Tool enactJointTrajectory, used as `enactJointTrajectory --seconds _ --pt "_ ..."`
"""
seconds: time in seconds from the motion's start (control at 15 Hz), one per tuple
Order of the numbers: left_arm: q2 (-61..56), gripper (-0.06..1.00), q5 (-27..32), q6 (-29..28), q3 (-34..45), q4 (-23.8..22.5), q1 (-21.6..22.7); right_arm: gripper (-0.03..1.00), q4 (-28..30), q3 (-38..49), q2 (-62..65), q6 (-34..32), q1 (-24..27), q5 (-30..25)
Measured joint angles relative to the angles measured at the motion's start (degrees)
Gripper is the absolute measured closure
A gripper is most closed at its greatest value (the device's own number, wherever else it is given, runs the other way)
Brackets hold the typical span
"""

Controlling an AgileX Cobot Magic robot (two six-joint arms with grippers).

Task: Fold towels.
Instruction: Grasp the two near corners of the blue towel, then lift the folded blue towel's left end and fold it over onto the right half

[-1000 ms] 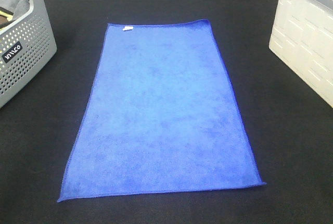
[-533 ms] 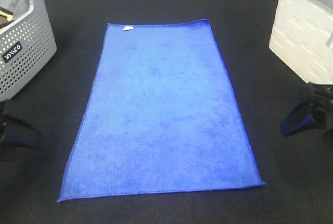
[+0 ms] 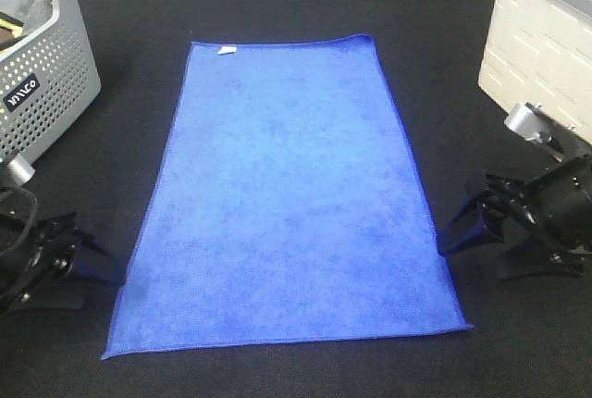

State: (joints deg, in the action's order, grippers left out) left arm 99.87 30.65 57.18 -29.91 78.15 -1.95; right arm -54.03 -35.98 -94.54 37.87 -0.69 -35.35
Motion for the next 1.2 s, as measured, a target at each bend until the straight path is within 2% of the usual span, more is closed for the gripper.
enactJointTrajectory --seconds 0.2,0.27,0.33,0.53,0.67,0.8,0.93,1.0,1.13,1.2 --pt "3.8 0.36 -0.1 6.7 -0.1 6.6 0.0 0.24 -7.0 -0.1 -4.6 8.2 0.0 0.6" --pt "3.8 0.36 -0.1 6.7 -0.1 6.6 0.0 0.24 -7.0 -0.1 -4.6 8.2 0.0 0.6" --pt "5.5 0.36 0.9 8.7 -0.3 8.9 0.0 0.24 -9.5 -0.1 -7.3 10.8 0.0 0.6" --pt "10.8 0.36 5.9 9.3 -4.8 11.3 -2.2 0.25 -13.3 -1.4 -12.2 14.1 0.0 -1.5" --pt "12.6 0.37 6.6 9.1 -6.9 11.9 -5.4 0.31 -15.0 -1.7 -13.9 14.6 -0.4 -2.6" --pt "12.9 0.39 5.8 8.7 -7.7 12.3 -7.6 0.37 -16.6 -2.3 -15.0 15.9 -3.2 -2.6" --pt "13.2 0.52 4.6 8.5 -7.7 12.4 -7.9 0.49 -17.4 -2.8 -15.6 14.8 -4.9 -1.0" --pt "13.4 0.69 3.6 8.5 -7.7 12.4 -7.9 0.68 -17.2 -2.8 -16.0 14.2 -4.9 0.0" --pt "13.7 0.91 3.0 8.5 -7.7 11.6 -7.9 0.93 -16.3 -2.8 -16.2 12.8 -4.9 1.3" --pt "13.7 0.94 3.0 8.2 -7.7 11.3 -7.9 0.97 -15.6 -2.8 -16.2 11.5 -4.9 1.3"
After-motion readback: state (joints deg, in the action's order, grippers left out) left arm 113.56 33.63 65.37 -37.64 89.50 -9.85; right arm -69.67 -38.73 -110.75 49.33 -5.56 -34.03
